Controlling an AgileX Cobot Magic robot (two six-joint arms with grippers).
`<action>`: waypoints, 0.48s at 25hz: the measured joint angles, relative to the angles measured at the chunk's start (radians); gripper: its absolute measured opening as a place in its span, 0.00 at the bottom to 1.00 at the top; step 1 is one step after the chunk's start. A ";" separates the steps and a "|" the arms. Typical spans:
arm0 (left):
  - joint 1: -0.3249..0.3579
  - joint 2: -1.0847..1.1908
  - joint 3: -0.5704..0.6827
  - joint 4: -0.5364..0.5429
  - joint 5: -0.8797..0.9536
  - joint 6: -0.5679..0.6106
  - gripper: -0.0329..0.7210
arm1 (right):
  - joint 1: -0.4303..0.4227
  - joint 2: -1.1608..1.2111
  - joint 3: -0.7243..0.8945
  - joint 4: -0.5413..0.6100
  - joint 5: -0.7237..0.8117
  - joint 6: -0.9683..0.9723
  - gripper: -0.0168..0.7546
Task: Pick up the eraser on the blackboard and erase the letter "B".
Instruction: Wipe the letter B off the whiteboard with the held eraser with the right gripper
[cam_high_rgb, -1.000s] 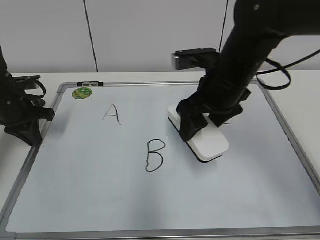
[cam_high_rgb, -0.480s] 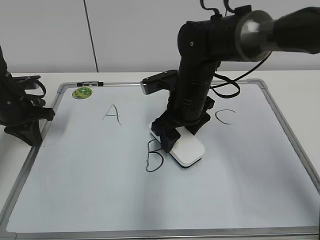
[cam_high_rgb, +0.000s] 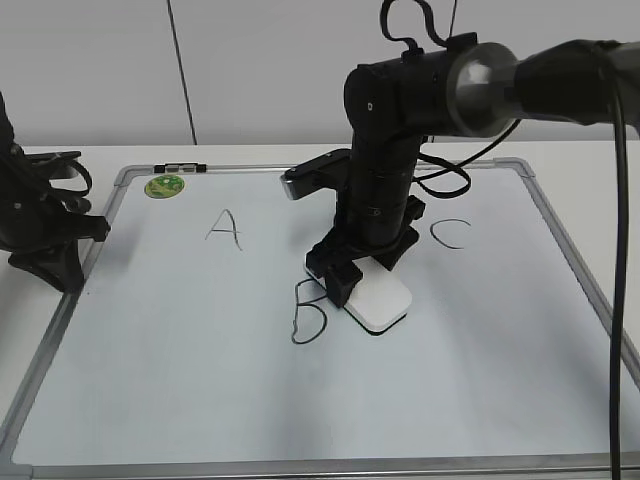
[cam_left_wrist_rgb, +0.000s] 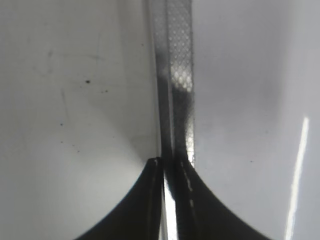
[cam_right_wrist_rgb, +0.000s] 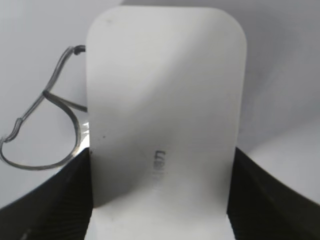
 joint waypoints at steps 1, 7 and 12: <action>0.000 0.000 0.000 0.000 0.000 0.000 0.09 | 0.000 0.003 -0.003 0.000 0.004 0.000 0.72; 0.000 0.000 0.000 0.000 0.000 0.000 0.09 | 0.000 0.007 -0.013 0.034 0.032 -0.002 0.72; 0.000 0.000 0.000 0.000 0.000 0.000 0.09 | 0.048 0.014 -0.024 0.025 0.046 -0.011 0.72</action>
